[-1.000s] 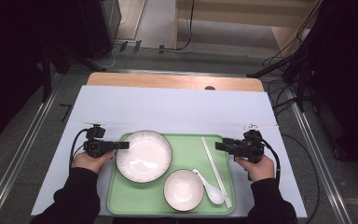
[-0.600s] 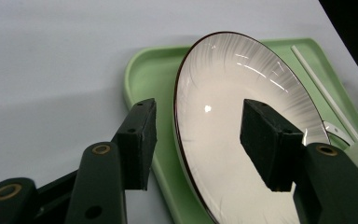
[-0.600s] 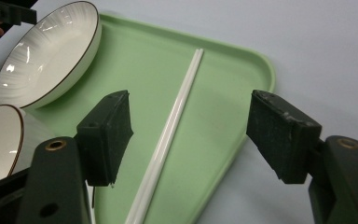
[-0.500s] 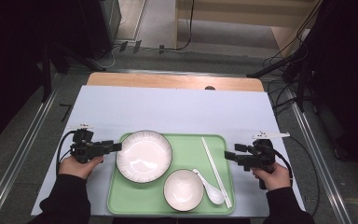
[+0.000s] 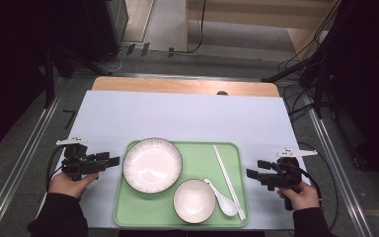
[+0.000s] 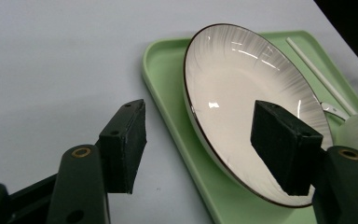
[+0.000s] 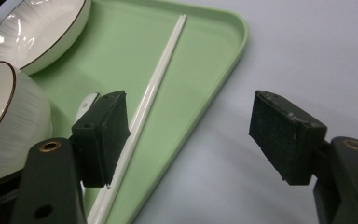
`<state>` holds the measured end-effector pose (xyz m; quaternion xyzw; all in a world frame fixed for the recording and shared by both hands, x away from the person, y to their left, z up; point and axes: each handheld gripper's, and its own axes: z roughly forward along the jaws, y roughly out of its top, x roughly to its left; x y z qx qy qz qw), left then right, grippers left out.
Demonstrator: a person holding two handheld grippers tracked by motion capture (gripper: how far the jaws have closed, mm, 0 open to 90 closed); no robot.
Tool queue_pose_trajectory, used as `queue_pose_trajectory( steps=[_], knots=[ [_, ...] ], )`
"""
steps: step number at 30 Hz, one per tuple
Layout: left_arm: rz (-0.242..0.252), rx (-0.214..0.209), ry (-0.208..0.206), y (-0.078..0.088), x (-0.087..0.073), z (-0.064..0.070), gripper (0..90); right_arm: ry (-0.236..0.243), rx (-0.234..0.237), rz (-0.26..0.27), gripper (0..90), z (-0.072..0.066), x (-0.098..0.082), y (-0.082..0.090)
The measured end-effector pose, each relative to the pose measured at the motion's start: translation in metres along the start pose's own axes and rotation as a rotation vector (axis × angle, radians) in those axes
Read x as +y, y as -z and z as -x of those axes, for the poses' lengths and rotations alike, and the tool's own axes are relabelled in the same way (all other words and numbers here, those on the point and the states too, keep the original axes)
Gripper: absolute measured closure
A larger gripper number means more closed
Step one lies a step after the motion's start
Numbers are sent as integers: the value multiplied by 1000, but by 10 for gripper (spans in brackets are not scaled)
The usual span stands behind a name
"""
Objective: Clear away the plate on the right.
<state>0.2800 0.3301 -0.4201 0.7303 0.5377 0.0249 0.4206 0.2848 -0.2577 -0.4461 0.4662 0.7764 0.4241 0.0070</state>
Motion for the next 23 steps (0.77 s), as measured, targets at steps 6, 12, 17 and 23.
queue_pose_trajectory(
  steps=[6,12,17,23],
  knots=[
    [-31,20,-31,3,-4,-1,350,-47,-44,21,287,7,-7,8],
    [-39,19,-26,4,-6,-5,350,-50,-56,35,287,9,-7,12],
    [-51,12,-3,1,-6,-7,341,-69,-73,26,287,11,-7,10],
    [-41,20,8,2,-7,-9,332,-67,-62,19,287,10,-6,9]
  ],
)
